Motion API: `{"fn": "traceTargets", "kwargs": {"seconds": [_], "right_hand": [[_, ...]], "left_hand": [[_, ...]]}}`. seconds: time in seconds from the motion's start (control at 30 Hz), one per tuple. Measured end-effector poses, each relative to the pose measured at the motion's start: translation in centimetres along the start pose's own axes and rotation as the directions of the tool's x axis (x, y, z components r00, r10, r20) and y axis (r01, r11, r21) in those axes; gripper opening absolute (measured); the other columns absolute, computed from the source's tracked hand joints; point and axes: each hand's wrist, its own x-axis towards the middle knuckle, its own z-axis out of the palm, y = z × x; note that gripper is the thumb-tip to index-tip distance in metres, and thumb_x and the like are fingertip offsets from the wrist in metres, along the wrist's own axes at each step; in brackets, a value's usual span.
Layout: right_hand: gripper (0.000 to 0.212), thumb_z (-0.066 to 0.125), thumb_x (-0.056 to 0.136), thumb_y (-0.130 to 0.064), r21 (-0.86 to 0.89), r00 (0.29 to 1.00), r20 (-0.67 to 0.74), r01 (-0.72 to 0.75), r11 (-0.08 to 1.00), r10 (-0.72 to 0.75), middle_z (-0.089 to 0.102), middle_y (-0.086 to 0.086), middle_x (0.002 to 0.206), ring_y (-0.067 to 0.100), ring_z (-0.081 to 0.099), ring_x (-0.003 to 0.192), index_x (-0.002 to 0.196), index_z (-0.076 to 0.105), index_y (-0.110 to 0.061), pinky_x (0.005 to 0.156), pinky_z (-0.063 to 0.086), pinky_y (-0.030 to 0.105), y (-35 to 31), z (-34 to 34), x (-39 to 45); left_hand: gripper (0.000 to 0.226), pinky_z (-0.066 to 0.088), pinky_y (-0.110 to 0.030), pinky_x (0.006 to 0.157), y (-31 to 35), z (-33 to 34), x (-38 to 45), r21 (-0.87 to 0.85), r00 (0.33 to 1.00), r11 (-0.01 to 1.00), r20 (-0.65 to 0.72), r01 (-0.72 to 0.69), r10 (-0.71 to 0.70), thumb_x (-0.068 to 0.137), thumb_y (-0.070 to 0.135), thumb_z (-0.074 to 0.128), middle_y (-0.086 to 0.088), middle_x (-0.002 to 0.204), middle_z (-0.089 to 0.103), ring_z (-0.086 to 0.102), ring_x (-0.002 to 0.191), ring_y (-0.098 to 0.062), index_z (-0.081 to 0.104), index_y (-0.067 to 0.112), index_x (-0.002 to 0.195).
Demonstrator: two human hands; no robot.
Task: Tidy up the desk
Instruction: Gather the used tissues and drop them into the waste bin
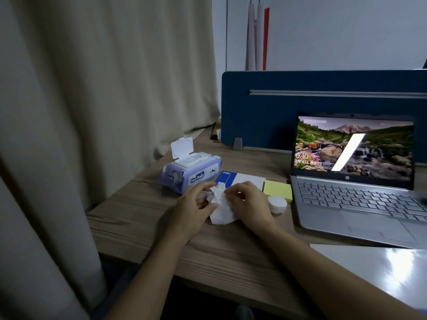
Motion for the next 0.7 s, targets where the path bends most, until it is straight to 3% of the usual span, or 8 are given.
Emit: {"fn": "traceTargets", "kwargs": {"seconds": [0.13, 0.33, 0.43, 0.57, 0.7], "right_hand": [[0.021, 0.058, 0.091, -0.006, -0.019, 0.995, 0.076, 0.068, 0.997, -0.067, 0.068, 0.001, 0.106, 0.013, 0.061, 0.099, 0.1, 0.076, -0.014, 0.087, 0.045, 0.02, 0.2, 0.3, -0.3], [0.033, 0.05, 0.091, -0.004, -0.064, 0.975, 0.212, 0.076, 0.995, -0.061, 0.071, 0.002, 0.122, 0.015, 0.062, 0.113, 0.112, 0.074, -0.014, 0.095, 0.044, 0.02, 0.1, -0.2, -0.7], [0.043, 0.049, 0.085, -0.002, -0.076, 0.962, 0.271, 0.043, 0.996, -0.021, 0.067, 0.0, 0.129, 0.013, 0.056, 0.122, 0.119, 0.071, -0.017, 0.096, 0.039, 0.017, 0.0, -1.0, -1.1], [0.049, 0.056, 0.081, -0.003, -0.101, 0.944, 0.329, 0.046, 0.994, -0.011, 0.062, -0.004, 0.135, 0.01, 0.05, 0.127, 0.125, 0.066, -0.022, 0.098, 0.032, 0.013, 0.0, -1.7, -1.7], [0.043, 0.065, 0.082, -0.008, -0.144, 0.94, 0.337, 0.111, 0.983, -0.057, 0.061, -0.002, 0.133, 0.012, 0.053, 0.121, 0.123, 0.065, -0.023, 0.095, 0.037, 0.018, -0.1, -2.5, -2.1]], "left_hand": [[0.052, 0.052, -0.025, 0.093, -0.2, -0.1, 0.1, 0.01, 1.0, 1.0, 0.026, -0.011, 0.011, 0.078, -0.001, 0.076, 0.004, 0.13, 0.061, 0.064, 0.112, -0.008, 0.065, 0.027, 0.122], [0.051, 0.051, -0.015, 0.083, -0.3, 0.1, 0.0, -0.018, 0.998, 0.999, 0.055, 0.045, -0.044, 0.073, -0.004, 0.08, 0.011, 0.12, 0.063, 0.064, 0.104, 0.003, 0.069, 0.031, 0.109], [0.046, 0.051, -0.012, 0.077, -0.3, 0.2, 0.0, 0.065, 0.996, 0.996, 0.07, 0.057, -0.062, 0.074, -0.002, 0.079, 0.011, 0.113, 0.064, 0.064, 0.098, 0.009, 0.07, 0.027, 0.109], [0.033, 0.053, -0.015, 0.078, -0.2, 0.5, 0.0, 0.221, 0.999, 0.975, 0.039, 0.023, -0.032, 0.075, -0.002, 0.078, 0.0, 0.106, 0.069, 0.067, 0.095, -0.008, 0.072, 0.013, 0.103], [0.023, 0.049, -0.007, 0.072, 0.6, 0.5, -0.5, 0.282, 1.0, 0.959, 0.025, -0.013, 0.006, 0.078, -0.001, 0.077, 0.001, 0.095, 0.07, 0.066, 0.084, 0.002, 0.073, 0.017, 0.091]]}}
